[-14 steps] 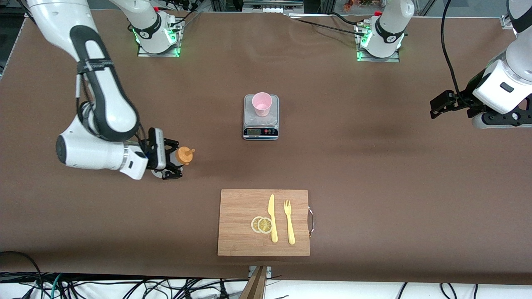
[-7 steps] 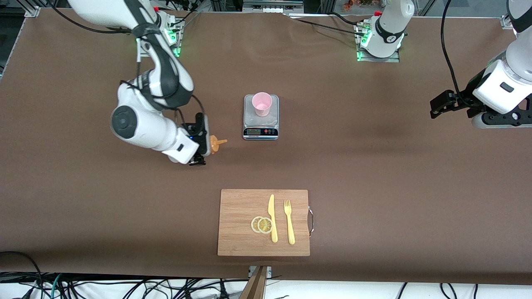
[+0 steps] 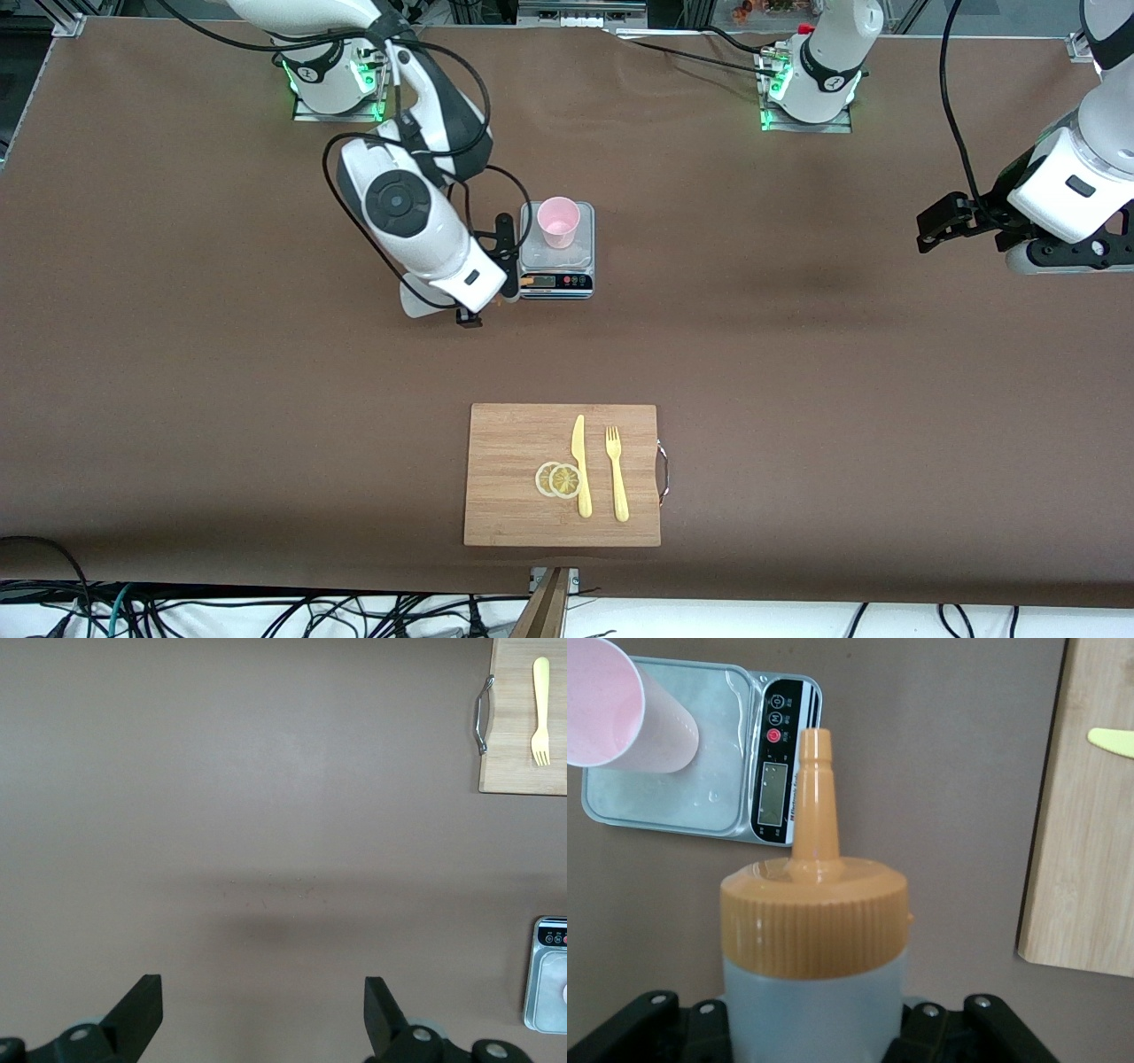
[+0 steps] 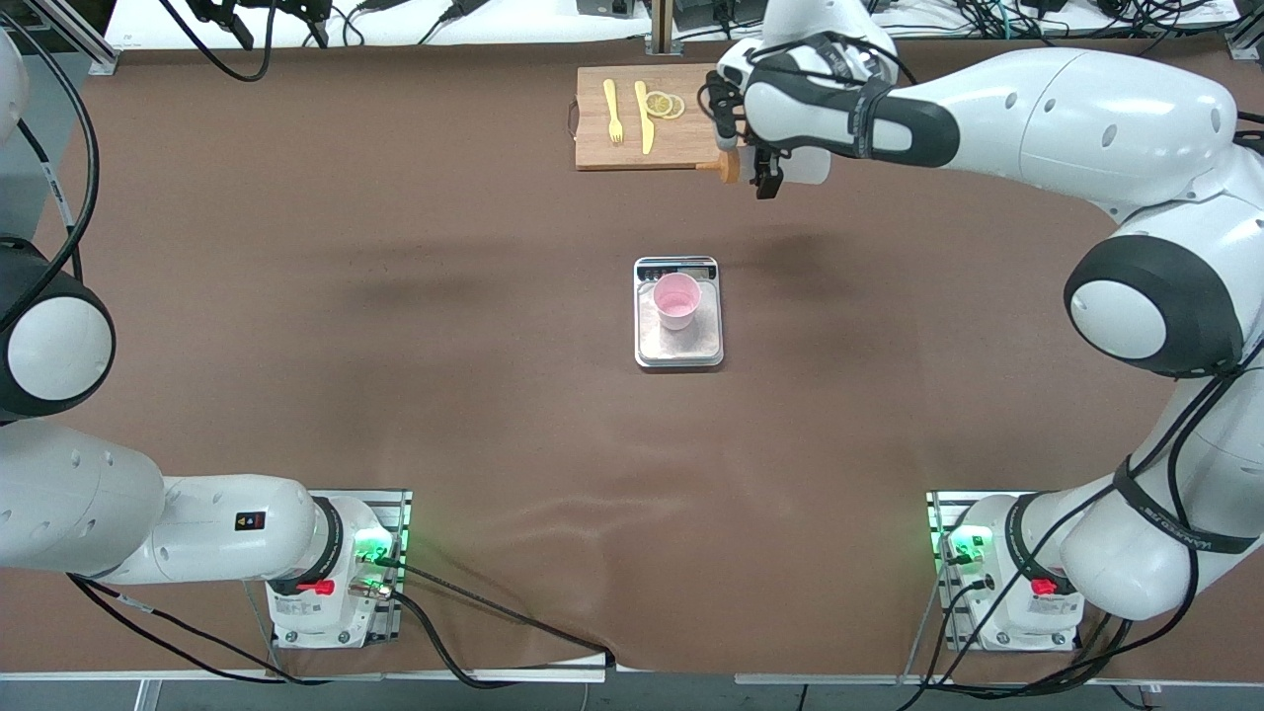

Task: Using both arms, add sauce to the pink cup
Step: 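Lift the squeeze bottle with the right gripper toward the pink cup, then tilt the bottle nozzle over the pink cup with the right gripper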

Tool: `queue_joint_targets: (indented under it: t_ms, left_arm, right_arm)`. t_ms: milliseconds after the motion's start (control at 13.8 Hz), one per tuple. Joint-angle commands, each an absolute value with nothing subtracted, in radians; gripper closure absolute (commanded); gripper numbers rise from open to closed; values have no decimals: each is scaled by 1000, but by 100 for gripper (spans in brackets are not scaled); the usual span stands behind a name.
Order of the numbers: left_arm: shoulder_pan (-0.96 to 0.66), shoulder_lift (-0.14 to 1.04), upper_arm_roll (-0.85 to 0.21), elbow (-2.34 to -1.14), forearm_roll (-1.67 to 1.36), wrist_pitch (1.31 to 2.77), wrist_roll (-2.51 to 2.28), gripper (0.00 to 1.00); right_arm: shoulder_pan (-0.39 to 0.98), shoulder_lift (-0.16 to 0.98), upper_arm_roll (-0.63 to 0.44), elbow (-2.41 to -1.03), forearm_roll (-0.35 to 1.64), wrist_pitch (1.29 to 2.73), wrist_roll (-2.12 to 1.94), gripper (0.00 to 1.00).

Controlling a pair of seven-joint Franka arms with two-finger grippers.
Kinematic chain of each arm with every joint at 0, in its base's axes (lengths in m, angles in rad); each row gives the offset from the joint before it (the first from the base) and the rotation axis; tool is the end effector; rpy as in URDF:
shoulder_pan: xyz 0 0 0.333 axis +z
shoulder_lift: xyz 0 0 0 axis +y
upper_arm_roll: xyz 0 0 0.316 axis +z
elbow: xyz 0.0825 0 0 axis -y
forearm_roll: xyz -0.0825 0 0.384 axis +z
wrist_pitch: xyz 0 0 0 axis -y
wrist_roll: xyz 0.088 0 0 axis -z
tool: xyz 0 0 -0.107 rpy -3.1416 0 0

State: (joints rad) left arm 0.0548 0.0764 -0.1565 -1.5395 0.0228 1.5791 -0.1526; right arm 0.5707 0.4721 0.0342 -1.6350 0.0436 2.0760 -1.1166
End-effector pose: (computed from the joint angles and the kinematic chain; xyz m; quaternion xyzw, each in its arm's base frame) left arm 0.5751 -0.0528 0.5972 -0.9995 -0.0253 0.0171 0.0077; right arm 0.5547 0.3830 0.3422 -0.6611 -0.7497 0.0082 0.0298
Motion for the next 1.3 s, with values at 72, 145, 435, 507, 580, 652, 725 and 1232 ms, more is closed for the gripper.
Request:
queue_joint_targets:
  t_ms: [72,145,435,507,580,652,725,1232]
  left_arm:
    - [60,91,-161,-1511,17,1569,-150,0]
    - [60,91,-161,-1511,17,1569,-150,0]
    - [60,91,-161,-1511,17,1569,-150,0]
    - [60,91,-161,-1511,17,1569,-150,0]
    - [60,91,-161,-1511,17,1569,-150,0]
    - [60,91,-161,-1511,17,1569,-150,0]
    - [60,91,-161,-1511,17,1569,-150,0]
    - [60,91,-161,-1511,17,1569,-150,0]
  right_arm:
    - [623,482,26,-1618,-27,2072,-1091,100]
    - [635,482,26,-1618,-35,2066,-1091,100]
    - [658,480,28,-1624,-86,2028,-1103,100]
    - [672,480,26,-1624,-95,2010,-1103,100]
    - [686,480,26,-1624,-118,1993,-1103,100]
    - [693,480,26,-1624,-135,1980,-1103,100]
    - [702,480,26,-1624,-140,1965,-1103,100]
    - [775,480,23,-1623,-198,1907,-1089,100]
